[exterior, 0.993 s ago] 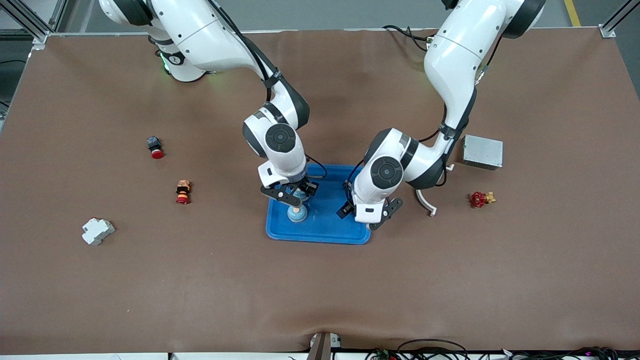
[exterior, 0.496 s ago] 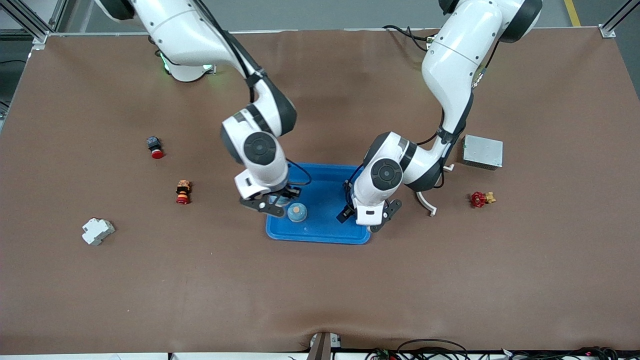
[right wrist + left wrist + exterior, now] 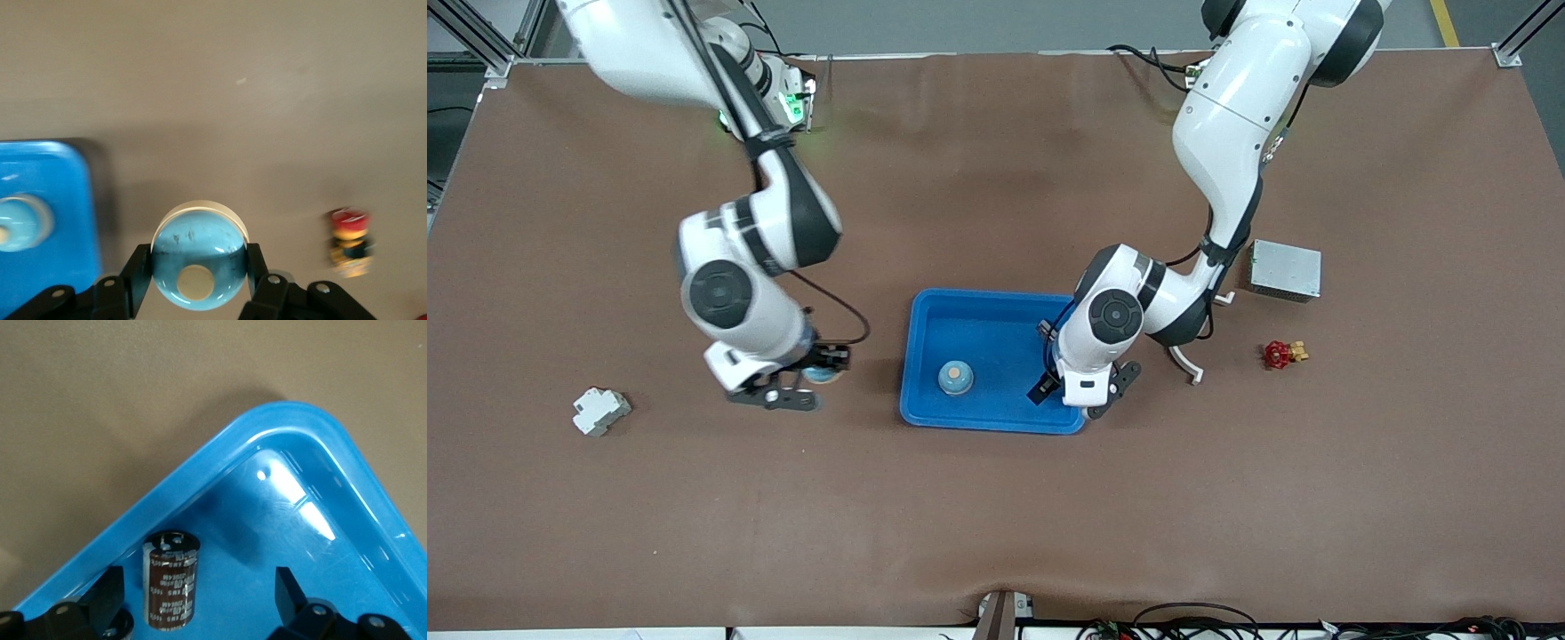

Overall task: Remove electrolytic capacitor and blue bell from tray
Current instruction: 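Lift the bell with the right gripper while the left gripper grasps a capacitor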

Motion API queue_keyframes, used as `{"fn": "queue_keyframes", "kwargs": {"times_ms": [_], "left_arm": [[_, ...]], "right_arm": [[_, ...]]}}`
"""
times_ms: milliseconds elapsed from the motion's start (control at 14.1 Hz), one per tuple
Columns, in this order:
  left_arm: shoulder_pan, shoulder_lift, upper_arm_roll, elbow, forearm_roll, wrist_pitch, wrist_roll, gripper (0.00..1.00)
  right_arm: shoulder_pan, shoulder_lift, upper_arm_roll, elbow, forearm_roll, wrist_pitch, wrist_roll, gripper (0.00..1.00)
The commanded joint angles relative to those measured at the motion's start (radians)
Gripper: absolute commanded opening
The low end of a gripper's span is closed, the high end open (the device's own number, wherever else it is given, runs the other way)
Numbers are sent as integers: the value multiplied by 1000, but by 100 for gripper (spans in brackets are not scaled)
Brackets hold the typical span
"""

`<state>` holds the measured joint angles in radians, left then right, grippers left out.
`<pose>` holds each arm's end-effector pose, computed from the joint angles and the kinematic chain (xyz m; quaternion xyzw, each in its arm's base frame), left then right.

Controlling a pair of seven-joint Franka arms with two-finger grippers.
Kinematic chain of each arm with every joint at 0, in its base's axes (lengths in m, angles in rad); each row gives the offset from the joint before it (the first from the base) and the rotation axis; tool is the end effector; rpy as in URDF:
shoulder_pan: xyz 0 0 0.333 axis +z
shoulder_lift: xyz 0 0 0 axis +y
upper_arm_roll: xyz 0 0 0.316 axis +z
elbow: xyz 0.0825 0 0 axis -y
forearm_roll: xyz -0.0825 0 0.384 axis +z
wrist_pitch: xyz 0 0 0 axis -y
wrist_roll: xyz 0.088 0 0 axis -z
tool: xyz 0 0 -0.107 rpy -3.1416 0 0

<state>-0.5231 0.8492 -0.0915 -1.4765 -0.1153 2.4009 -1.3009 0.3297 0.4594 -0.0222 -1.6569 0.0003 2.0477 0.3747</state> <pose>0.5979 -0.4086 0.1786 0.9174 0.3891 -0.0386 0.0740 0.6339 0.2030 0.3382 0.9989 -0.0327 -0.0307 0.0160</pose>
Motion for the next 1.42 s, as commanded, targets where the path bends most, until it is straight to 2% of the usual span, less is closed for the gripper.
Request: {"fn": "queue_keyframes", "kwargs": {"times_ms": [0,355,567,851,922,1134,1205,1347], "left_arm": [[-17,30,16,16,2,35,-11,100],[-28,25,16,18,2,35,-12,100],[-28,22,16,18,0,35,-11,100],[-28,21,16,19,-1,35,-11,39],[-28,21,16,24,0,35,-11,28],[-28,21,16,31,0,35,-38,3],[-28,19,16,31,2,35,-46,0],[-28,14,16,35,2,35,-54,0]], "right_arm": [[-136,-77,22,-84,0,5,-211,0],[-310,-131,27,-181,7,23,-459,0],[-377,-145,24,-234,78,66,-588,0],[-449,-142,24,-312,79,179,-701,0],[-454,-140,22,-332,79,213,-706,0],[-455,-136,22,-395,79,317,-711,0],[-455,-131,22,-402,79,340,-711,0],[-465,-113,22,-412,79,380,-712,0]]}}
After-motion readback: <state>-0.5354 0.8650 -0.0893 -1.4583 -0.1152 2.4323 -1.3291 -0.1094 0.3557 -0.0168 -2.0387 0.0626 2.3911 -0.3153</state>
